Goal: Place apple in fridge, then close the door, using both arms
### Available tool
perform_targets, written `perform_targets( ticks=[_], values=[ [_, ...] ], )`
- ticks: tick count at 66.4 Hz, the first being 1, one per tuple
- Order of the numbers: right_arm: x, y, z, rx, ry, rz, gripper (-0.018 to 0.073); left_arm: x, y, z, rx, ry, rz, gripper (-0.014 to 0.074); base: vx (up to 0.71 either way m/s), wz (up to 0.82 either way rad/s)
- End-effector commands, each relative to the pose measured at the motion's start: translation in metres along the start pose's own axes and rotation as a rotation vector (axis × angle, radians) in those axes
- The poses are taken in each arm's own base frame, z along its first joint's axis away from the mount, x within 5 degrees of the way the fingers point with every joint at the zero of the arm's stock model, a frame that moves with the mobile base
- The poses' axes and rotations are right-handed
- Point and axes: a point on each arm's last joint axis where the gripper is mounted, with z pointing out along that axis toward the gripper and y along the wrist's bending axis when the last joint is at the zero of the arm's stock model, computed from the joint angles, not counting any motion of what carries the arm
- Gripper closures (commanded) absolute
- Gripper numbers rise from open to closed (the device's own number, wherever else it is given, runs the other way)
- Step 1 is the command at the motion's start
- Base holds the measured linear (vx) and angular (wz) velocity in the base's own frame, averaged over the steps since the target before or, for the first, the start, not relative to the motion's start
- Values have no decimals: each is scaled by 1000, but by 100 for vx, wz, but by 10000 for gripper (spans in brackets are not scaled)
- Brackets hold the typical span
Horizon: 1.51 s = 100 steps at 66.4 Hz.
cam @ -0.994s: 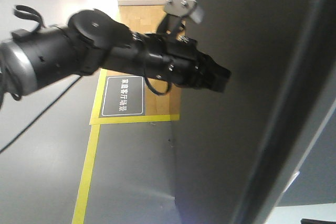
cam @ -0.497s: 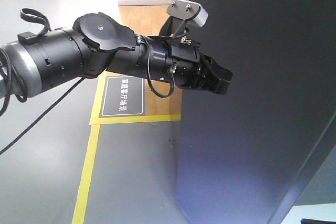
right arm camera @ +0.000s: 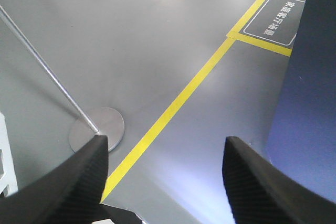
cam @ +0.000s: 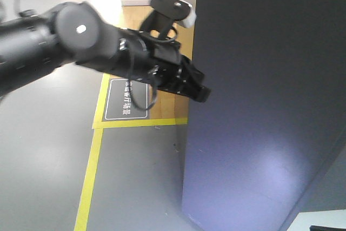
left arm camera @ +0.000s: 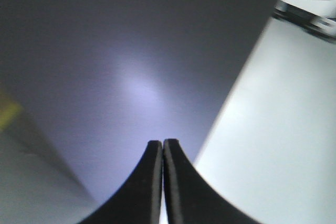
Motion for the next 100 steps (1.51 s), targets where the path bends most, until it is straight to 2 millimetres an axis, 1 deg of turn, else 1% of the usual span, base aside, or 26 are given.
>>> perform_targets(
  ticks=[1,7,9,25,35,38,46,54,61,67,78,86,95,100],
  values=[
    [-12,1,-3,4,-68,5,108,-11,-15,-43,-68,-176,6,603,0,0],
    [-12,1,-3,4,-68,5,108,6,-18,-60,-94,-165,18,603,0,0],
    [-12,1,-3,4,-68,5,108,15,-18,-64,-103,-146,21,603,0,0],
    [-12,1,-3,2,-70,7,108,61,-16,-99,-223,-115,-48,603,0,0],
    [-12,1,-3,-4,-75,12,108,88,-12,-116,-322,-94,-84,603,0,0],
    [-13,0,-3,7,-86,8,108,98,-10,-120,-347,-82,-101,603,0,0],
    [-18,-6,-4,77,-139,-27,108,114,-9,-128,-390,-76,-140,603,0,0],
    [-29,-16,-3,176,-221,-71,122,123,-8,-129,-400,-56,-132,603,0,0],
    [-38,-25,2,249,-258,-104,166,126,-8,-128,-405,-36,-136,603,0,0],
    [-46,-34,11,299,-258,-130,242,126,-8,-128,-406,-35,-136,603,0,0],
    [-58,-49,29,374,-269,-171,454,126,-8,-128,-406,-35,-136,603,0,0],
    [-66,-59,41,409,-289,-178,576,126,-8,-128,-406,-35,-136,603,0,0],
    [-74,-71,58,436,-294,-135,569,126,-8,-128,-406,-35,-136,603,0,0],
    [-78,-84,69,466,-243,-80,569,126,-8,-128,-406,-35,-136,603,0,0]
  ],
)
